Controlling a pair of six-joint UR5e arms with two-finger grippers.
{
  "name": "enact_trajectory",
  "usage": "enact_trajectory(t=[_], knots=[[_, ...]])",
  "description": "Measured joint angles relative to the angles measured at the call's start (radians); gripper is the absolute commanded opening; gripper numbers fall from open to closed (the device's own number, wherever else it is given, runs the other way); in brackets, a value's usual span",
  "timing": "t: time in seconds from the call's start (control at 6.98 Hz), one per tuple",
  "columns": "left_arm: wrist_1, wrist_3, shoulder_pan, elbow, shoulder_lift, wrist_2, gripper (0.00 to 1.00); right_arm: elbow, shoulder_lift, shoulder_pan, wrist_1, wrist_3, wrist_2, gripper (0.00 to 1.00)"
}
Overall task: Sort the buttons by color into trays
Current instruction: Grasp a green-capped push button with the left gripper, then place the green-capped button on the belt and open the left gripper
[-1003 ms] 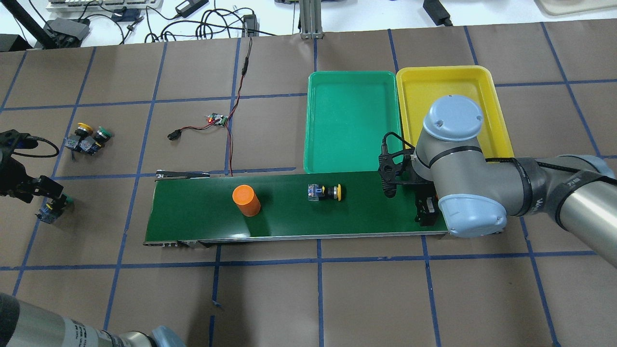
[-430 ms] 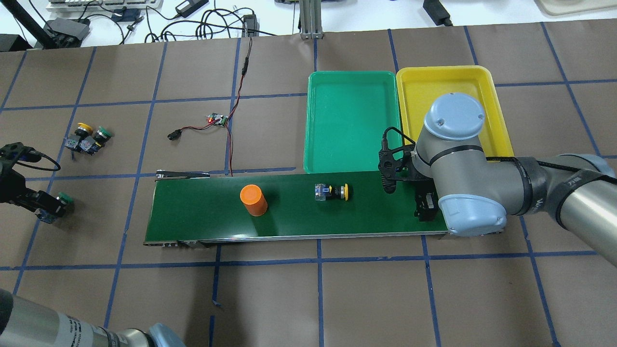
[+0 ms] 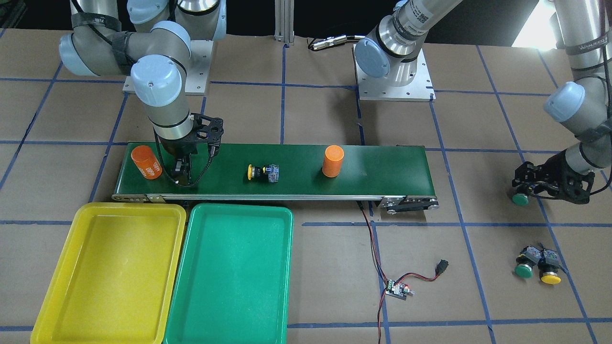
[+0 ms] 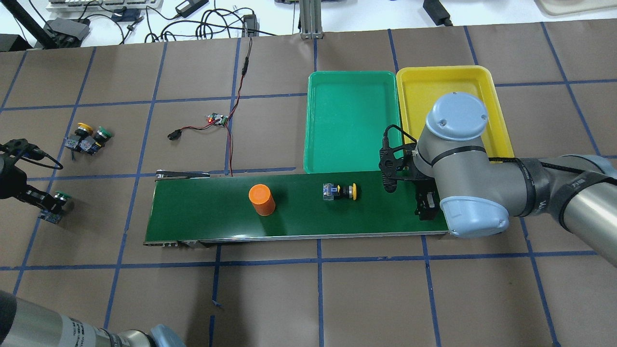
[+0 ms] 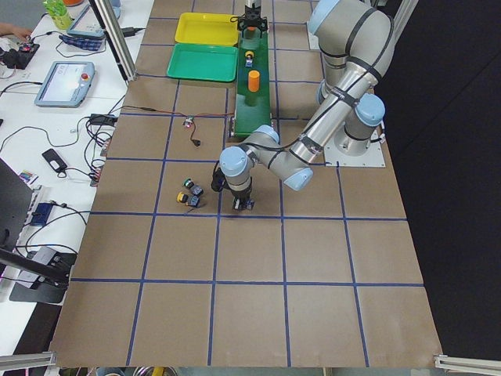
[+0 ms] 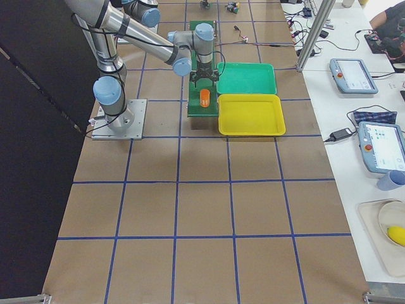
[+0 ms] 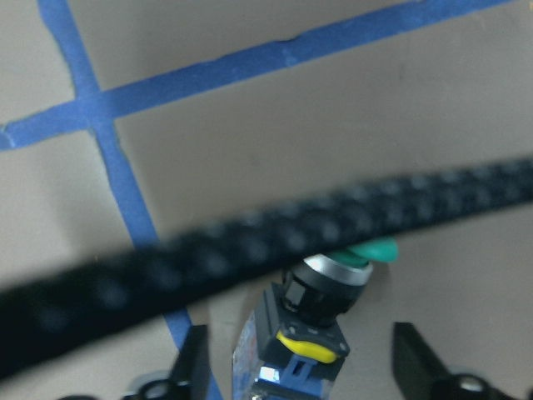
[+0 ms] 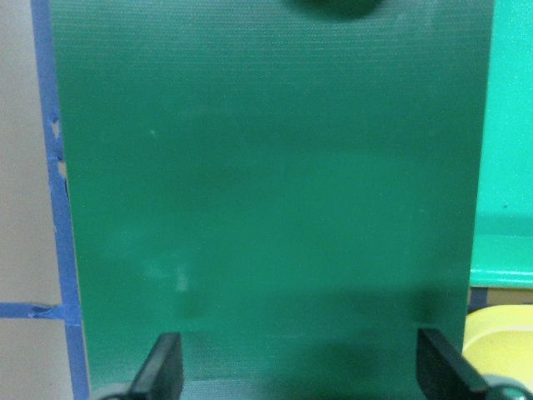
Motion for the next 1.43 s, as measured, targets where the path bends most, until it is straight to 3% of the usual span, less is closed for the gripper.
enact_trajectory(t=[0.29, 0.86, 1.0, 1.15, 1.43], knots=[[-0.03, 0.002, -0.107, -0.008, 0.096, -0.05, 0.0, 0.0, -0.002, 0.0, 0.001, 0.0, 0.002, 1.0], [-0.139, 0.073, -0.524, -0.157, 0.33, -0.083, 0.0, 0.002, -0.005, 0.001, 0.0, -0.001, 0.004, 1.0], [-0.106, 0.091, -0.622, -0.195, 0.345, -0.081, 0.4, 0.002, -0.005, 0.001, 0.0, -0.001, 0.004, 1.0], [-0.052, 0.1, -0.689, -0.224, 0.347, -0.076, 0.99, 0.003, -0.005, 0.001, 0.001, -0.001, 0.004, 1.0], [-0.006, 0.103, -0.734, -0.244, 0.35, -0.062, 1.0, 0.003, -0.006, 0.003, 0.0, 0.0, 0.006, 1.0]])
